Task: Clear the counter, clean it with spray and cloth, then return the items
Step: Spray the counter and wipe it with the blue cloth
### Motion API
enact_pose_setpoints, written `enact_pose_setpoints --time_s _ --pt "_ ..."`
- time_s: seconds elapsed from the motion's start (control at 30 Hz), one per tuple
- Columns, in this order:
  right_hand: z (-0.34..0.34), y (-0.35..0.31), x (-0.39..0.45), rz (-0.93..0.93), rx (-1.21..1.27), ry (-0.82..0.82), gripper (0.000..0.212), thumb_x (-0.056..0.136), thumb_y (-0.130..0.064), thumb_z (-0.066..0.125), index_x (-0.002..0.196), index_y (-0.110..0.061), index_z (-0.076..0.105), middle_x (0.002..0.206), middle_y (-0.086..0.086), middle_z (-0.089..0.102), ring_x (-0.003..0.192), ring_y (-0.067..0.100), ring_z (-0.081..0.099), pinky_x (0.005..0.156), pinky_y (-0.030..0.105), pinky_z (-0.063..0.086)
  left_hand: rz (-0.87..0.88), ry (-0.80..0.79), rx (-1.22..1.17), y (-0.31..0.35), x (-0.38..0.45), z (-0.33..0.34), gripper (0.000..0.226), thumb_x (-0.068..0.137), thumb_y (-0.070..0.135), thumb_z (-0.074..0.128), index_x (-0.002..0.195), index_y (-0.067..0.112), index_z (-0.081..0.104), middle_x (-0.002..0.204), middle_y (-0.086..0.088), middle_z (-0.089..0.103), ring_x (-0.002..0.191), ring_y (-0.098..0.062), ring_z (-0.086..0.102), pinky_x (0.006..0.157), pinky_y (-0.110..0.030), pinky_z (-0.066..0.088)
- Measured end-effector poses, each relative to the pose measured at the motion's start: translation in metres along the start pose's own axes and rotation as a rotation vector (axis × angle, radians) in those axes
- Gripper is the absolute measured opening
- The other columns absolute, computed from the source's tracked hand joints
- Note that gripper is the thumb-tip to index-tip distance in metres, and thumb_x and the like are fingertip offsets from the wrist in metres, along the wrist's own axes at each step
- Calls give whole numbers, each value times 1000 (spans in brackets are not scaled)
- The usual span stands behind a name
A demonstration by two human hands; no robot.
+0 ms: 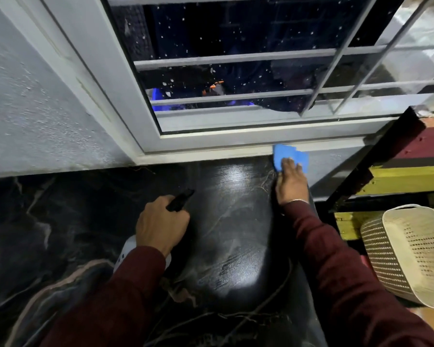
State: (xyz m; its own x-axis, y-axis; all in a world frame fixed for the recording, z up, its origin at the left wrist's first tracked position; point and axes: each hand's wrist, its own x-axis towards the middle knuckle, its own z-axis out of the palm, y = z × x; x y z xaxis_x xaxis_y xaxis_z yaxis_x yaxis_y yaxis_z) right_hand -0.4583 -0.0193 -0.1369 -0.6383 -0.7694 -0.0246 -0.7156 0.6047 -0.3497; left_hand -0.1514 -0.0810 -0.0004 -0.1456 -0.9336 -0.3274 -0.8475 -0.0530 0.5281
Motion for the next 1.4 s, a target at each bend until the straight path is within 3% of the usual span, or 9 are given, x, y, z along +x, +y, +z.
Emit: enact_pose_setpoints --time_s 0.13,0.3,0.4,0.67,0.87,1.0,1.1,1.3,1.4 --pt "1 -15 -5 203 21 49 57 90 -23 29 143 -1 35 148 21 34 129 47 35 108 50 30 15 -4 -17 5 -1 3 14 81 16 59 67 15 61 64 -5 63 59 -21 57 54 -29 35" --pt "41 -82 -136 -475 55 -146 52 91 -20 38 143 -13 41 147 9 42 134 37 39 109 48 30 13 -32 -31 13 -8 17 11 78 22 58 68 17 62 66 -3 63 66 -27 58 65 -35 45" --pt "27 -46 -163 -753 42 -310 62 88 -16 51 146 -22 32 152 -1 35 141 25 29 115 41 22 29 -41 -42 17 -16 22 17 69 31 53 68 17 62 66 -5 63 69 -33 60 66 -36 47" --pt "-2 19 -101 89 27 6 57 89 -22 27 139 -1 44 144 19 43 132 45 37 108 51 31 64 -45 28 19 -37 30 11 80 19 60 71 14 64 65 -5 62 63 -26 57 66 -38 51" --pt "6 6 -224 -489 32 -219 53 91 -21 39 144 -17 38 149 1 40 139 27 34 114 37 20 94 -68 -17 25 -51 39 12 79 18 60 68 15 63 64 -4 63 66 -29 60 63 -35 47" --pt "-17 68 -156 -123 24 -15 50 93 -19 34 139 -3 44 145 16 42 133 43 39 113 44 26 121 -49 -8 21 -57 34 13 81 21 60 70 15 65 63 -5 64 64 -27 60 63 -36 50" --pt "-6 24 -138 147 39 11 55 88 -17 35 140 -1 41 146 20 40 133 47 34 112 49 26 125 -29 4 17 -58 30 14 83 21 61 73 15 67 64 -5 63 63 -25 59 64 -37 51" --pt "-5 8 -251 -572 85 -309 53 92 -20 40 145 -18 36 151 1 38 141 23 29 117 36 19 109 -28 0 17 -65 30 11 83 23 63 79 15 69 65 -1 61 66 -27 57 66 -33 44" --pt "-24 64 -219 -351 62 -175 52 91 -21 33 140 -8 43 146 10 42 135 35 39 114 35 20 122 -49 6 11 -72 27 12 83 22 61 77 15 68 65 -3 64 64 -23 59 66 -35 50"
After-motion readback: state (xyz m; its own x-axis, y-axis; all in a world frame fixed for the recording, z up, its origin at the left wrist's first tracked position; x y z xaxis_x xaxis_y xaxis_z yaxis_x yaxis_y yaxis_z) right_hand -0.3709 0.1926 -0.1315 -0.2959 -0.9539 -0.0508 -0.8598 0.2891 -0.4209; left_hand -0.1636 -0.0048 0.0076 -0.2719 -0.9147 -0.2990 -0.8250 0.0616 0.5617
